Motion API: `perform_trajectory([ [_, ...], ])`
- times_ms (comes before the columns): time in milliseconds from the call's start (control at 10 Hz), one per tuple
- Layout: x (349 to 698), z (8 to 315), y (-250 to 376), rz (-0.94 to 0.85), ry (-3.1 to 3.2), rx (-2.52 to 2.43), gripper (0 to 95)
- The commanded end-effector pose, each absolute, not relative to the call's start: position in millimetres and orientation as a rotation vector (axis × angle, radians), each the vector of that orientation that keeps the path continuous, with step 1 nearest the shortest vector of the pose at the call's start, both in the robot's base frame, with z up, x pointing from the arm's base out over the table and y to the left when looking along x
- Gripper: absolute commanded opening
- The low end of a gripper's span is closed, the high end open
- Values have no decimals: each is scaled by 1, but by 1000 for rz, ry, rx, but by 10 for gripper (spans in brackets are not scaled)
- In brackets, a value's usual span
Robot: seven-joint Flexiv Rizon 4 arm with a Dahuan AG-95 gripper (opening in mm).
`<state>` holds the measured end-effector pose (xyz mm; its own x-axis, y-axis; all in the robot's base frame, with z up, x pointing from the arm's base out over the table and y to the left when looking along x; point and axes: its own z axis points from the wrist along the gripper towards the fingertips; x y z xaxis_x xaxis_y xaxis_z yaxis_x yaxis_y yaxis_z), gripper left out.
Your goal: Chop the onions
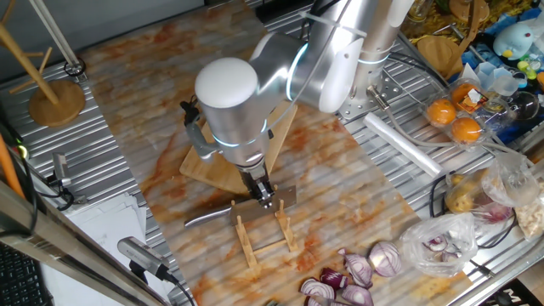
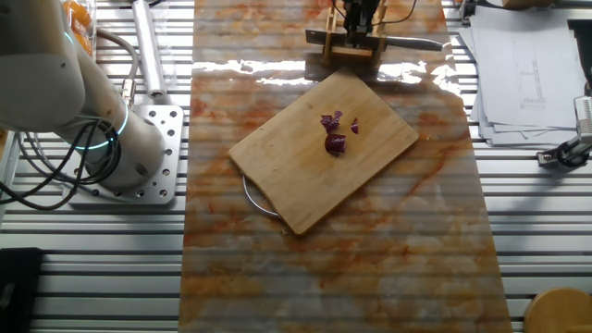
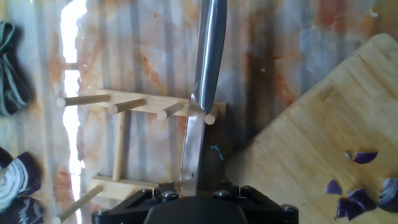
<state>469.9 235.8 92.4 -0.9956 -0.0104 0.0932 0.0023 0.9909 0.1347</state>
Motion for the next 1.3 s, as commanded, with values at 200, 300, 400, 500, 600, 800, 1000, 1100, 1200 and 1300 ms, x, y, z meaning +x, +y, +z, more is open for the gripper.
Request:
perform_trajectory([
  [200, 469, 93, 235, -208, -3035, -56, 190],
  [300, 469, 93, 235, -215, -3033, -54, 380],
  [400, 469, 93, 235, -219, -3033, -55, 380],
  [500, 469, 93, 235, -225, -3033, -57, 380],
  [600, 469, 89, 235, -229, -3035, -57, 380],
  [800, 467, 75, 234, -238, -3037, -46, 380],
  [1000, 464, 67, 234, -256, -3038, -40, 380],
  [1100, 464, 63, 235, -259, -3037, -42, 380],
  [1200, 464, 62, 235, -261, -3037, -44, 380],
  [1300, 465, 59, 235, -262, -3039, -43, 380],
])
